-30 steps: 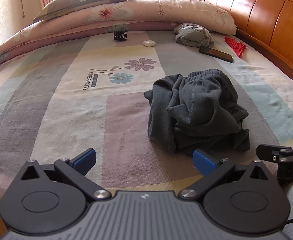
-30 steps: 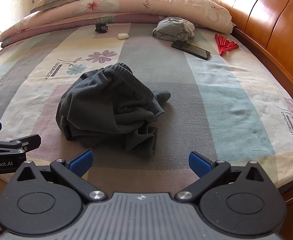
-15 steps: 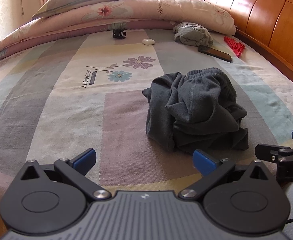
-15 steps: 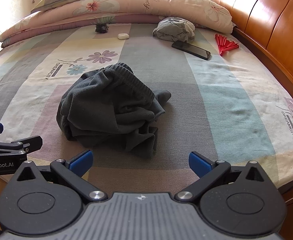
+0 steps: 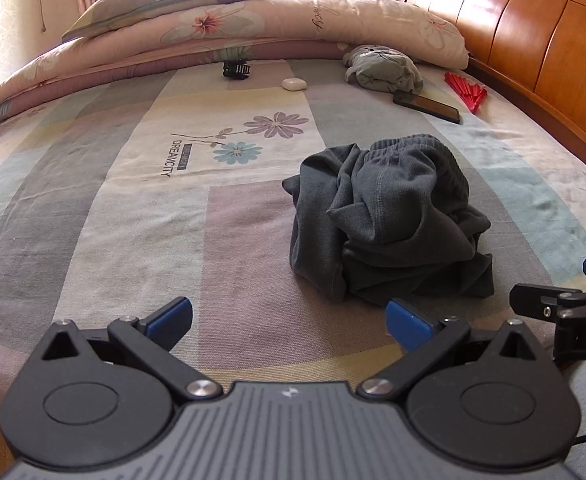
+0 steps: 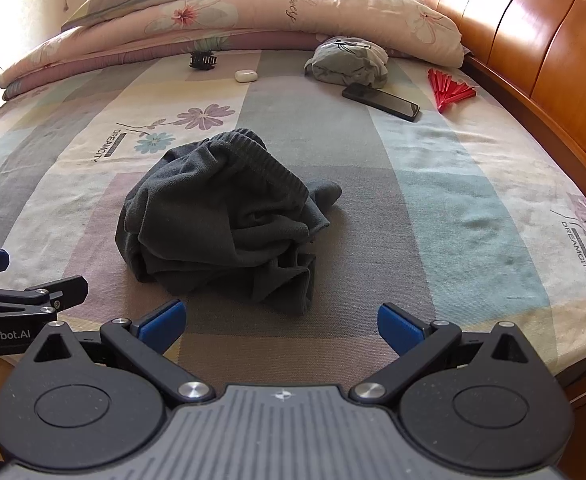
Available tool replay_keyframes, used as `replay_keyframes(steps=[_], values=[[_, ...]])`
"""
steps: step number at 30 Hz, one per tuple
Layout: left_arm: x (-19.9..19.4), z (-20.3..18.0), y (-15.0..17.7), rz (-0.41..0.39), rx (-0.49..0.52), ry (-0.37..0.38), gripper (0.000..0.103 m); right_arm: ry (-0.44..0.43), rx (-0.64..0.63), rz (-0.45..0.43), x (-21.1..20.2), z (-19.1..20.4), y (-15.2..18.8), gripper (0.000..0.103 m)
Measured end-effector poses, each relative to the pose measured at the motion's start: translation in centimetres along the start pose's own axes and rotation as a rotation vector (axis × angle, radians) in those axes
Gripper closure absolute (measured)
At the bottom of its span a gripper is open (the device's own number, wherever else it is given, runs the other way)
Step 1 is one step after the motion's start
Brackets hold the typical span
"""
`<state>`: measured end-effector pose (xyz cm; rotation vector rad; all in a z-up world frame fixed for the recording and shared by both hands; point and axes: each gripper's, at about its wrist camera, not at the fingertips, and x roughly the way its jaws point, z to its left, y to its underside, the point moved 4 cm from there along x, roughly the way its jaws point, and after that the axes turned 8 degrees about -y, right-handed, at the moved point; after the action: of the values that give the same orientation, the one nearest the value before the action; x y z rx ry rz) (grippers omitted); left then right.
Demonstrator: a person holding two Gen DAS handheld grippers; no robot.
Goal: Fold clothes
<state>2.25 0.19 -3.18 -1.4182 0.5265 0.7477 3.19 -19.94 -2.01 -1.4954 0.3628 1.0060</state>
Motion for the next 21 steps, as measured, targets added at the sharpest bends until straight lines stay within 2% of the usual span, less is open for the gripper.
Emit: replay_keyframes(steps=[14, 21], values=[[0.25, -0.14, 0.10, 0.001, 0.003, 0.004, 0.001, 0.002, 0.001, -0.001, 0.04, -0.02, -0.03, 0.000], [0.52, -0.53, 0.08, -0.026, 0.025, -0.003, 0.001, 0.001, 0.007, 0.001, 0.32, -0.33, -0.11, 0.000]])
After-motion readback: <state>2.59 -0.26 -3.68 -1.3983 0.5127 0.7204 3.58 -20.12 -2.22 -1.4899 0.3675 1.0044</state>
